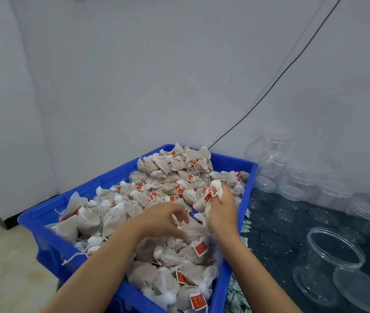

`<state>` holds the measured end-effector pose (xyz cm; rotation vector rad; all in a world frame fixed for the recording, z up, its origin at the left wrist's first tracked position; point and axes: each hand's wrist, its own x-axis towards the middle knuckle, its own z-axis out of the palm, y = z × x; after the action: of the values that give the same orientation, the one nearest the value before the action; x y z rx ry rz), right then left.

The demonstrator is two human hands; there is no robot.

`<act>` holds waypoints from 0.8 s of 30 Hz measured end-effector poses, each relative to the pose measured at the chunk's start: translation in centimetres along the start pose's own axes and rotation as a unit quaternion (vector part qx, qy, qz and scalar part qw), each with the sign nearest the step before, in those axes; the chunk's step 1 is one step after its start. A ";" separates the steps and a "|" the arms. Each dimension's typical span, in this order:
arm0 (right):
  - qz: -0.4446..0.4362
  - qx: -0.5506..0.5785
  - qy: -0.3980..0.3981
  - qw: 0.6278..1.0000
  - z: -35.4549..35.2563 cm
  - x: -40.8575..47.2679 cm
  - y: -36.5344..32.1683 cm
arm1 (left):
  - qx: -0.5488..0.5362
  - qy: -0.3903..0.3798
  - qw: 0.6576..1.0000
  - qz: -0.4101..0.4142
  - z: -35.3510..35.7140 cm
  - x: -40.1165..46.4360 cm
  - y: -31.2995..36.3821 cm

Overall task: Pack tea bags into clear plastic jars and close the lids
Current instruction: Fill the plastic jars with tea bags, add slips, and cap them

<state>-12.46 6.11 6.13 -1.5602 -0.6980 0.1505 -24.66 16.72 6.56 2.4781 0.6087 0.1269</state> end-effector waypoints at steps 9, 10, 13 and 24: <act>0.001 0.027 -0.165 0.986 0.2 -0.3 -0.1 | -0.166 0.182 0.969 -0.014 -0.3 0.6 1.1; -0.001 0.030 -0.198 0.980 0.3 -0.4 -0.1 | -0.227 0.209 0.951 -0.013 -0.5 0.4 1.4; -0.040 0.016 -0.274 0.961 0.6 -0.6 -0.2 | -0.287 0.258 0.923 -0.013 -0.7 0.1 2.0; 0.024 0.011 -0.057 0.998 -0.3 -0.3 -0.3 | -0.033 0.231 0.970 -0.074 0.2 2.0 -0.8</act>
<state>-12.61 5.71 6.35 -1.5571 -0.7466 0.2834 -23.12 18.11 5.86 2.3354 0.9606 0.6664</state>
